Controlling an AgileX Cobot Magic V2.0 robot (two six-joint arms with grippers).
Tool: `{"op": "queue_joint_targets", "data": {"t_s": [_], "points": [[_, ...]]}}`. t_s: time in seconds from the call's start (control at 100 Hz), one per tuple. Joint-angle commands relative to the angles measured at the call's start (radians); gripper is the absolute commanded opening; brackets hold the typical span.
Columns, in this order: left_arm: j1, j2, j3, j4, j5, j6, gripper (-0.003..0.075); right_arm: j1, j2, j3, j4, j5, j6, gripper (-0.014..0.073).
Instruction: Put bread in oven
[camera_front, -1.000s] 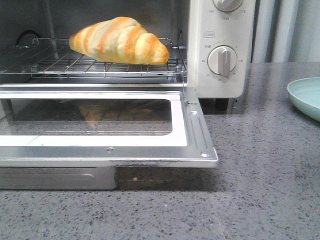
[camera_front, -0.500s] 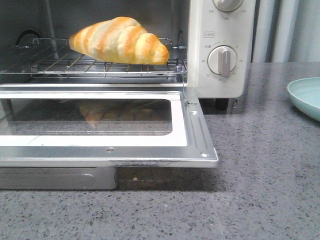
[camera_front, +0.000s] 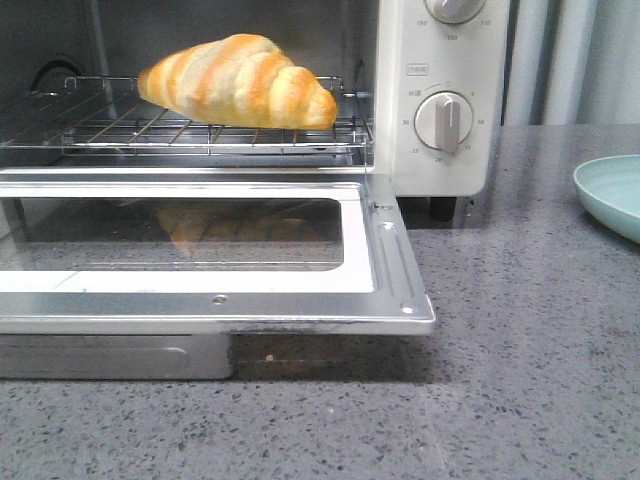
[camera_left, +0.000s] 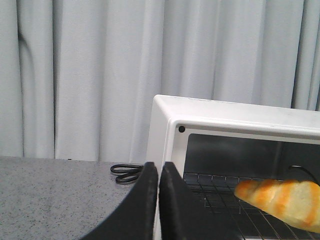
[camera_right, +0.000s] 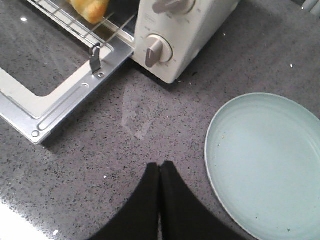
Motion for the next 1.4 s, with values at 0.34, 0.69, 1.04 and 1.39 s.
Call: {"op": "queue_joint_targets", "data": {"t_s": [0.34,0.69,1.04,1.39], "points": [[-0.008,-0.022,-0.025,-0.018,-0.053,-0.002,-0.0021,-0.603,-0.233,0.374,0.371,-0.611,-0.264,-0.0074],[-0.008,-0.022,-0.025,-0.018,-0.053,-0.002,-0.0021,-0.901,-0.439,0.63,0.535,-0.852,-0.439,-0.0074],[-0.008,-0.022,-0.025,-0.018,-0.053,-0.002,-0.0021,-1.093,-0.732,0.832,0.532,-1.015,-0.494,-0.0074],[-0.008,-0.022,-0.025,-0.018,-0.053,-0.002,-0.0021,-1.168,-0.775,0.907,0.526,-1.033,-0.551,-0.0074]]}}
